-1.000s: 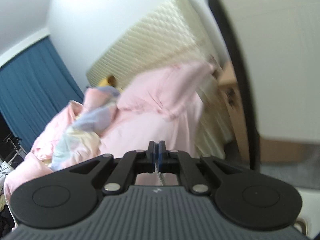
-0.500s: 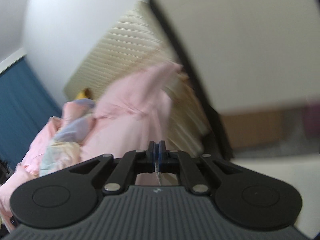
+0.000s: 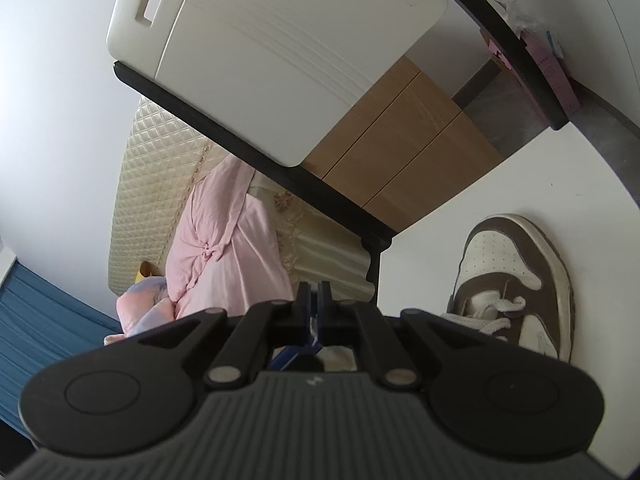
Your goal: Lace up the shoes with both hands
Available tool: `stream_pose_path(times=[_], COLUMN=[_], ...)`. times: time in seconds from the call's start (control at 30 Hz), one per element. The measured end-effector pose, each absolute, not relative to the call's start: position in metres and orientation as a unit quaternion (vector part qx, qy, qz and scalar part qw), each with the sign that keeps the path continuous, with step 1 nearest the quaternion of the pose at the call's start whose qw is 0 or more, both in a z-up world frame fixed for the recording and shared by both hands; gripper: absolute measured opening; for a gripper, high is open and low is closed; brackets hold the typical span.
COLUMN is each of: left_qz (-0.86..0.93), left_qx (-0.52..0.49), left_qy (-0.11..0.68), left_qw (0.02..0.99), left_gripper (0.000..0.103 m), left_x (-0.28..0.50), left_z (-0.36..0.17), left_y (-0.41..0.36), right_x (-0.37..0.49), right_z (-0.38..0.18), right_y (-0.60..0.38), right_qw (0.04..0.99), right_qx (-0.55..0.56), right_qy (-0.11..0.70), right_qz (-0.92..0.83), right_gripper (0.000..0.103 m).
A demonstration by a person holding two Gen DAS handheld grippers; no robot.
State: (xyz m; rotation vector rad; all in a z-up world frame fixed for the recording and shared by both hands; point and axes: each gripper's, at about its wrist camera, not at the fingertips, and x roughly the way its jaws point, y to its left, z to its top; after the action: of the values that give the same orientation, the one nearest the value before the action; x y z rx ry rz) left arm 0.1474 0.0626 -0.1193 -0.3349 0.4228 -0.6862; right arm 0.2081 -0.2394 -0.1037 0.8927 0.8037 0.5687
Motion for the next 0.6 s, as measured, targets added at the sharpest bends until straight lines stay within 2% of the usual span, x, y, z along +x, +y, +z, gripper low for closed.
stream_pose_path(times=[0.07, 0.1, 0.57, 0.6], left_qz=[-0.339, -0.34, -0.335, -0.34], left_qx=[-0.158, -0.157, -0.101, -0.098], left_qy=[0.202, 0.201, 0.185, 0.179], left_qw=[0.905, 0.905, 0.918, 0.918], left_gripper=[0.031, 0.029, 0.029, 0.018], left_x=[0.148, 0.148, 0.143, 0.141], left_z=[-0.12, -0.121, -0.123, -0.122], left_y=[0.057, 0.054, 0.039, 0.039], right_x=[0.206, 0.206, 0.208, 0.208], right_z=[-0.104, -0.103, -0.098, -0.098], right_y=[-0.24, -0.238, -0.242, -0.243], right_qw=[0.783, 0.782, 0.786, 0.786], right_qx=[0.416, 0.417, 0.399, 0.397], right_qy=[0.375, 0.375, 0.386, 0.386], right_qz=[0.27, 0.273, 0.273, 0.273], right_gripper=[0.004, 0.004, 0.004, 0.004])
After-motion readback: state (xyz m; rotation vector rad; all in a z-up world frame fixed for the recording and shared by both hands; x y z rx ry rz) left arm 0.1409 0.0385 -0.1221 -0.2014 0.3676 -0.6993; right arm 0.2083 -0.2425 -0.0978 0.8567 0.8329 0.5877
